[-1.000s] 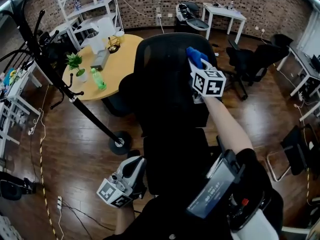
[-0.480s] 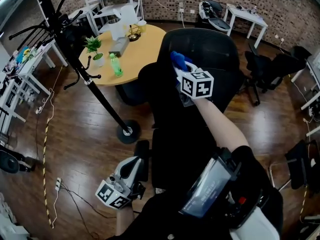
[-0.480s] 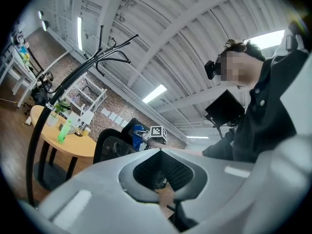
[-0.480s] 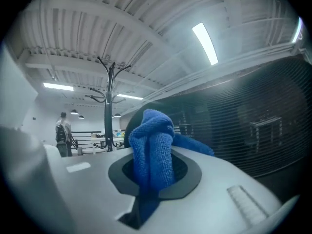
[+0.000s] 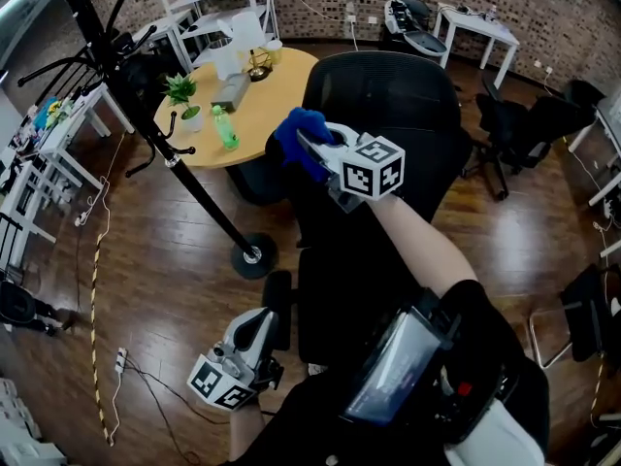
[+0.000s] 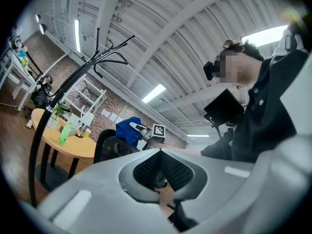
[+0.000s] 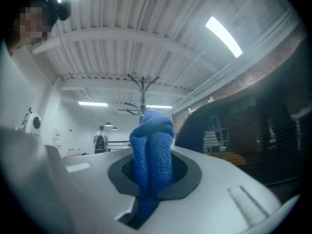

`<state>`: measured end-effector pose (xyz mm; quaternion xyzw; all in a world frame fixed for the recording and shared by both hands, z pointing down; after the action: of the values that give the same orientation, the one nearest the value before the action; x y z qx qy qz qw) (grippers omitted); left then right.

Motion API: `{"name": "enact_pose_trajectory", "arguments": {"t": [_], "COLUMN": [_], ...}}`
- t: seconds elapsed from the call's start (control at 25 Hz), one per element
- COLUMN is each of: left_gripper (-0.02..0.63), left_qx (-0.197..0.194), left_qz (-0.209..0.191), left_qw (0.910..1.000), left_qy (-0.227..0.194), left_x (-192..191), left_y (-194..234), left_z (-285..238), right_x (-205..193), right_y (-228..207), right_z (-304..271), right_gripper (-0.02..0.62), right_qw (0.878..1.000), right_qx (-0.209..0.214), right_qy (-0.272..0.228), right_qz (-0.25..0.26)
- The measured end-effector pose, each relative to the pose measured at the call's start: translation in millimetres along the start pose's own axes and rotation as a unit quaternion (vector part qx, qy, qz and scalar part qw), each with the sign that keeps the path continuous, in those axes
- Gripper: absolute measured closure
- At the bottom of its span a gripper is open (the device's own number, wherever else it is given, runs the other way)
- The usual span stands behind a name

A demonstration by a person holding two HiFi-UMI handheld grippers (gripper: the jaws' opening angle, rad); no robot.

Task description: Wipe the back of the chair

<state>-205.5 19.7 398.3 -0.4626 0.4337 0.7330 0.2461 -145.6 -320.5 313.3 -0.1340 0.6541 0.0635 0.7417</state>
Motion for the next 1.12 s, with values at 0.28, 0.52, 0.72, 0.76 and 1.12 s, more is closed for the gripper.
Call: {"name": "enact_pose_trajectory", "arguments": {"t": [0.28,0.52,0.72,0.76,1.12], "left_gripper": [0.603,0.603,0.603,0.603,0.603], "left_qx": [-0.006,-0.038,-0.076,-0.082,-0.12], "left_qz": [-0.001,-0.002,-0.005,-0.004,0.006], "left_qw": [0.9998,0.9979,0.9943,0.9935,0.9882], "left_qy": [0.02,0.052,0.075,0.078,0.095], "left_x": [-8,-19,-26,-29,-41], "left_y": [-10,-24,-42,-45,-62], "left_z": [-11,-36,-62,-66,-92], "right_x": [-38,-43,-39,-38,-1], "right_y": [-107,-153,-177,-182,-194], "right_z": [79,170,246,263,371], "right_gripper": [0.566,0.566,0.566,0.566,0.566], "right_qw": [0.976,0.954,0.931,0.924,0.872], "right_qx": [-0.2,-0.274,-0.341,-0.36,-0.477], "right_qy": [0.015,-0.022,-0.034,-0.037,-0.062], "right_qz": [-0.085,-0.117,-0.124,-0.127,-0.087]}}
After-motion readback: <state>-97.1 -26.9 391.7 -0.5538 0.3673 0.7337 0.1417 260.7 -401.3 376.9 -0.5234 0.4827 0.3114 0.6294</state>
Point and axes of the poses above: the fingertips, and each gripper's own axes: z backward along the fingers, y to its left, x out of its top, the point moved 4 cm from there along z, backward along the fingers, and after that the axes turned 5 degrees about x, right-handed, at the moved point
